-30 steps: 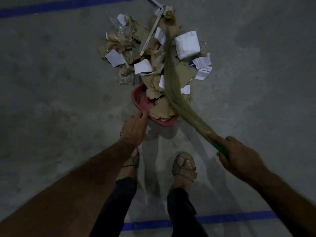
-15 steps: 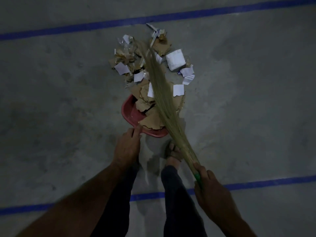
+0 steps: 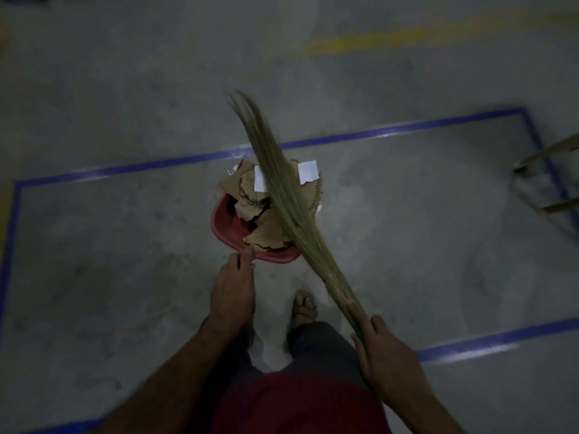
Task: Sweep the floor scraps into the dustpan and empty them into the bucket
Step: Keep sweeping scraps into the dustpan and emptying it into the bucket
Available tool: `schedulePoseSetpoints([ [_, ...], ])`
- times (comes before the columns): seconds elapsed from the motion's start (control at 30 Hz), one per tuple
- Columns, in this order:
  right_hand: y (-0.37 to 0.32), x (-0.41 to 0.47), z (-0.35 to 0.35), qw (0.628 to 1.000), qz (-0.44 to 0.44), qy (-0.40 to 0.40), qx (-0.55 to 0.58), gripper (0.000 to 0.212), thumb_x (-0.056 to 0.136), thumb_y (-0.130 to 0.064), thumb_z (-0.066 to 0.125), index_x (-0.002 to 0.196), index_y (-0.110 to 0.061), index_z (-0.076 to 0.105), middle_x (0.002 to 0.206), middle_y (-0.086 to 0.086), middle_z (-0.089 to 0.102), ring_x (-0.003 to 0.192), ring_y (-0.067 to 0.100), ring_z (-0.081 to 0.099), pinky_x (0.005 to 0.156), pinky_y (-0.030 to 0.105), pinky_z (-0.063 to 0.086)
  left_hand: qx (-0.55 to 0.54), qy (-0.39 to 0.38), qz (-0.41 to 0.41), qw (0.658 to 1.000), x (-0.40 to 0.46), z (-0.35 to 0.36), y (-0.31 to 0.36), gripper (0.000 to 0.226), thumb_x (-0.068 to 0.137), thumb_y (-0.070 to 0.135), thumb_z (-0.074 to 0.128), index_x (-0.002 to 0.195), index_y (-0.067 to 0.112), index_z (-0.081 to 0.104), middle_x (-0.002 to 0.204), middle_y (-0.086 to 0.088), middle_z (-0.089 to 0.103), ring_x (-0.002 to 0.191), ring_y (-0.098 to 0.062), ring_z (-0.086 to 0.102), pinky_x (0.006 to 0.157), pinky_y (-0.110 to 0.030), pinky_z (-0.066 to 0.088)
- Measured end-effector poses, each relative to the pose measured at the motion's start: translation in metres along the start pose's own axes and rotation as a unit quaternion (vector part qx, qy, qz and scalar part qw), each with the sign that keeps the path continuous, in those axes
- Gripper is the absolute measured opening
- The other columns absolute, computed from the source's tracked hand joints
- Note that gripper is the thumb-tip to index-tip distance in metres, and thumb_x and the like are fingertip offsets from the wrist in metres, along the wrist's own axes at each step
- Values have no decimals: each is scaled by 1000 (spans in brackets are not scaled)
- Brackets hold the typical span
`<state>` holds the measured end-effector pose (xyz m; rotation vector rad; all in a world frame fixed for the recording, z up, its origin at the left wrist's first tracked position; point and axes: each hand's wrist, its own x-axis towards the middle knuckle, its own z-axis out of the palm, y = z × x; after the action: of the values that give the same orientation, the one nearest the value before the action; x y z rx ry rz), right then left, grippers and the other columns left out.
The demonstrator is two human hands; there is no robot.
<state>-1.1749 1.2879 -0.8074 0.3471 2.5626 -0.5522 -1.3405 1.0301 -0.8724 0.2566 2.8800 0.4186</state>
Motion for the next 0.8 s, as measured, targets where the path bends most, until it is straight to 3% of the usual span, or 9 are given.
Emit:
schedulePoseSetpoints([
  [0.17,-20,-40,-15,999,-28,44,4,78,99,-39,47,147,-54,-13,104,-4,44,60,11,45,50,29,41,0,52,6,999,-30,-53,-4,36,103,22,45,139,17,44,100,-6,52,72,-21,50,55,-37,46],
  [0.3,-44,-68,-21,997,-32,65,6,77,101,-48,41,142,-54,-24,111,-5,42,70,9,44,58,26,39,5,86,29,996,-52,-79,-21,33,104,24,41,137,17,44,97,-5,51,69,-21,50,53,-37,45],
  [0.4,-69,-90,-7,994,-31,106,-13,88,98,-46,49,140,-60,-27,105,-3,47,64,9,42,53,27,38,-2,107,57,993,-65,-93,-43,36,103,28,34,134,15,47,94,-5,51,66,-21,49,51,-36,45],
  [0.57,-130,-140,37,990,-6,137,-19,88,99,-46,43,135,-60,-37,110,-2,44,69,13,49,56,30,44,-10,114,89,989,-98,-114,-94,41,101,31,31,134,14,48,94,-8,52,68,-26,53,53,-38,49],
  [0.7,-189,-187,77,986,-2,165,-14,87,97,-42,49,144,-58,-23,102,-2,45,60,13,50,47,29,45,11,120,114,986,-130,-128,-140,41,100,30,34,134,12,50,95,-11,53,68,-30,55,51,-39,49],
  [0.77,-215,-210,94,986,16,167,-26,90,90,-43,64,154,-51,0,101,-1,51,52,7,39,38,14,26,19,125,130,983,-147,-135,-157,38,100,27,40,133,11,50,95,-12,54,68,-32,56,51,-38,49],
  [0.8,-224,-220,104,983,19,178,-44,92,83,-41,75,155,-43,19,98,-2,53,47,5,30,34,14,12,17,123,136,983,-156,-139,-164,35,100,23,45,133,11,50,96,-13,54,69,-33,56,52,-39,49],
])
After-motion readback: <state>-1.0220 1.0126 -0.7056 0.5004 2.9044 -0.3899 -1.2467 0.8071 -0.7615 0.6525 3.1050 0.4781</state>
